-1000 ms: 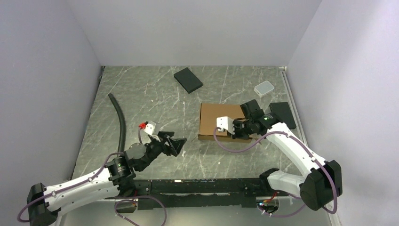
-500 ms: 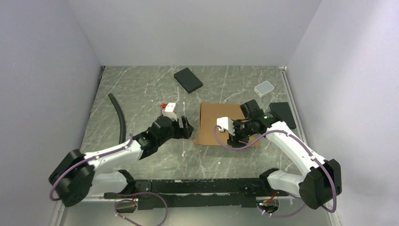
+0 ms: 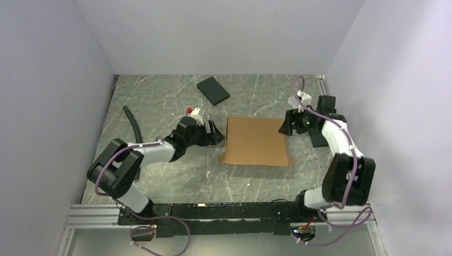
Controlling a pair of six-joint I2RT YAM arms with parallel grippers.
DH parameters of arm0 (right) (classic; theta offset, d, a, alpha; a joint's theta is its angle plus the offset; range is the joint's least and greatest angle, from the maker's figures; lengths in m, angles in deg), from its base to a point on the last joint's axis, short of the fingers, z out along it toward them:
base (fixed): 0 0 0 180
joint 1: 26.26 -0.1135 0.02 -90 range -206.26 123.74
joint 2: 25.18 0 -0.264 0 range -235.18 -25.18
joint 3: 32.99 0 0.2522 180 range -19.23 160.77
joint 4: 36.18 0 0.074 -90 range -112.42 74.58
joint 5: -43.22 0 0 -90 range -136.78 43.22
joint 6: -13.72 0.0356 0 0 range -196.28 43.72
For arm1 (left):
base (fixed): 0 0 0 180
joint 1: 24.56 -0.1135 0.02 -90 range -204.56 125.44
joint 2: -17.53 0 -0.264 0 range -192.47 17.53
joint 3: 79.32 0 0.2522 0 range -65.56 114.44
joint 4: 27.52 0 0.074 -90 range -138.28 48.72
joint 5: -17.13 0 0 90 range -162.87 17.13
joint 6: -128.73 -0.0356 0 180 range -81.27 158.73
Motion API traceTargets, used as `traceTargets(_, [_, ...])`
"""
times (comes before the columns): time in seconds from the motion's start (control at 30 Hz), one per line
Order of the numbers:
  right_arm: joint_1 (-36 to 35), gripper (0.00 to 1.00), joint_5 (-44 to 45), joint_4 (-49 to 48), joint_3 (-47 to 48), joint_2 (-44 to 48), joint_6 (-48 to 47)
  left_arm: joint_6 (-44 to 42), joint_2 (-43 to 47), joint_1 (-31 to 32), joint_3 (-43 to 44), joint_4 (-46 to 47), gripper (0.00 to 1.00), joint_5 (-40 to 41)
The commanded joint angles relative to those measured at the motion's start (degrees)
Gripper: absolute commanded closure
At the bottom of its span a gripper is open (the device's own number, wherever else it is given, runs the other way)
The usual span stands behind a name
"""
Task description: Fold the paper box
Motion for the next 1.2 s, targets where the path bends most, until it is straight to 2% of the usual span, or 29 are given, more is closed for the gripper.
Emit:
traceTargets(0.0, [3.3, 0.18, 0.2, -5.5, 0.9, -8.0, 14.5, 2.8, -4.2, -1.3, 4.3, 3.7, 0.1, -6.3])
traceTargets(0.17, [4.4, 0.25, -2.8, -4.2, 1.1, -14.6, 15.9, 4.2, -7.8, -2.7, 4.9, 6.1, 0.09, -10.7])
traceTargets(0.27, [5.6, 0.39, -5.2, -4.1, 0.7, -17.4, 16.7, 6.5, -9.2, -4.2, 3.9, 9.0, 0.07, -12.9])
traceTargets(0.33, [7.0, 0.49, -7.4, -3.3, 0.6, -20.0, 16.6, 8.5, -10.3, -5.4, 2.8, 11.9, 0.01, -14.8])
traceTargets(0.43, [9.2, 0.63, -9.8, -2.1, 0.5, -24.1, 15.5, 11.4, -11.8, -7.0, 1.1, 17.1, 0.0, -18.2])
traceTargets(0.57, [11.0, 0.74, -10.3, -1.4, 0.3, -27.0, 14.1, 14.1, -13.9, -7.7, 0.3, 20.6, 0.0, -20.4])
traceTargets(0.63, [11.9, 0.75, -11.0, -2.0, 0.3, -27.3, 14.8, 15.5, -15.6, -7.7, 0.8, 21.2, 0.01, -21.1])
traceTargets(0.83, [14.6, 0.8, -14.3, -1.5, 0.3, -29.6, 14.8, 22.0, -21.5, -7.6, 0.7, 30.8, 0.0, -24.7])
traceTargets(1.17, [16.8, 0.83, -15.6, -0.7, 0.8, -32.4, 14.0, 25.6, -24.4, -6.0, 2.6, 36.0, 0.01, -27.4])
